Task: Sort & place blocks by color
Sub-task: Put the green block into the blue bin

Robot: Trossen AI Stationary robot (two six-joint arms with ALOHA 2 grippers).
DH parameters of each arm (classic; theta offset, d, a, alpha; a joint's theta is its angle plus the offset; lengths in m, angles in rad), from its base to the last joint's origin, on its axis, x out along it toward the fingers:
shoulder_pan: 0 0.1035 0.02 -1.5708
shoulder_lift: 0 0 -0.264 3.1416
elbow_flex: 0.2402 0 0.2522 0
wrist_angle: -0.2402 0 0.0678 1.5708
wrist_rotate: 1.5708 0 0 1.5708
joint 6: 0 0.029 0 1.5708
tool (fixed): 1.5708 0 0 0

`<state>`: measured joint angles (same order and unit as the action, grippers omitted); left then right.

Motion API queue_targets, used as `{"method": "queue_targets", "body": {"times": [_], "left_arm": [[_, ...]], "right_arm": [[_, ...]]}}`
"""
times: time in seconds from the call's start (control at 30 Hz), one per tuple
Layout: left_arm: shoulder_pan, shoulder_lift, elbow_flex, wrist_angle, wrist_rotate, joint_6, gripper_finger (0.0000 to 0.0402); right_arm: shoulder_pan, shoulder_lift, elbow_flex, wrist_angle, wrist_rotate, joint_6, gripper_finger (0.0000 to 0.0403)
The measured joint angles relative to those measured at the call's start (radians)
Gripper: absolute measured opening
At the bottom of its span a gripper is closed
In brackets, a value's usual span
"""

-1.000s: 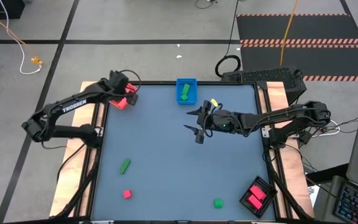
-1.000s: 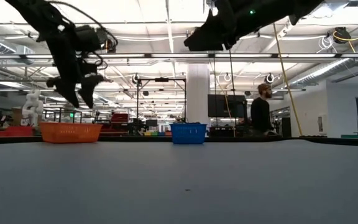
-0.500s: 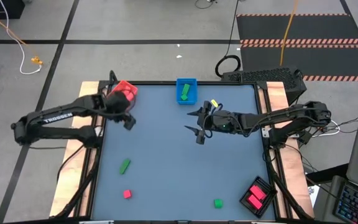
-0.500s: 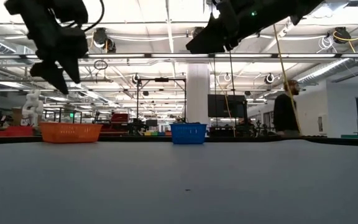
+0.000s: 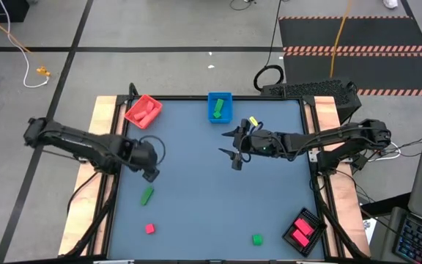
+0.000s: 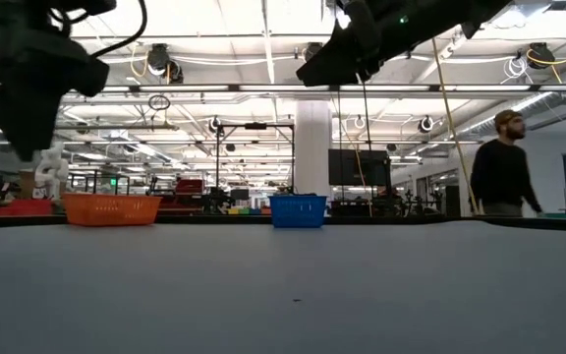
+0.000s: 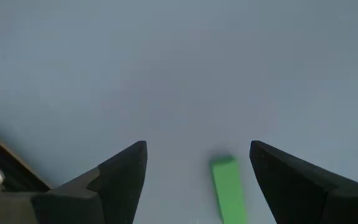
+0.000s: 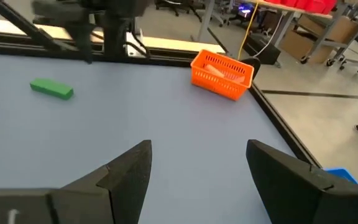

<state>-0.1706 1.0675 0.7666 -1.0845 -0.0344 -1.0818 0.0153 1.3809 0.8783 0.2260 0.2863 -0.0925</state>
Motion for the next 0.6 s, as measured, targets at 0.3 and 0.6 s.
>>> {"method": "queue_targets", "body": {"times": [0.3,0.6], "left_arm": [[-0.188,0.216,0.0,0.042,0.079,-0.186,0.0287],[-0.272,0.331,-0.001,0.178,0.113,-0.239,0.0287]], "right_arm": [[0.0,-0.027,0.0,-0.036,-0.001,0.01,0.0258],[0.0,-0.036,0.0,-0.054,-0.003,0.028,0.0258]]}}
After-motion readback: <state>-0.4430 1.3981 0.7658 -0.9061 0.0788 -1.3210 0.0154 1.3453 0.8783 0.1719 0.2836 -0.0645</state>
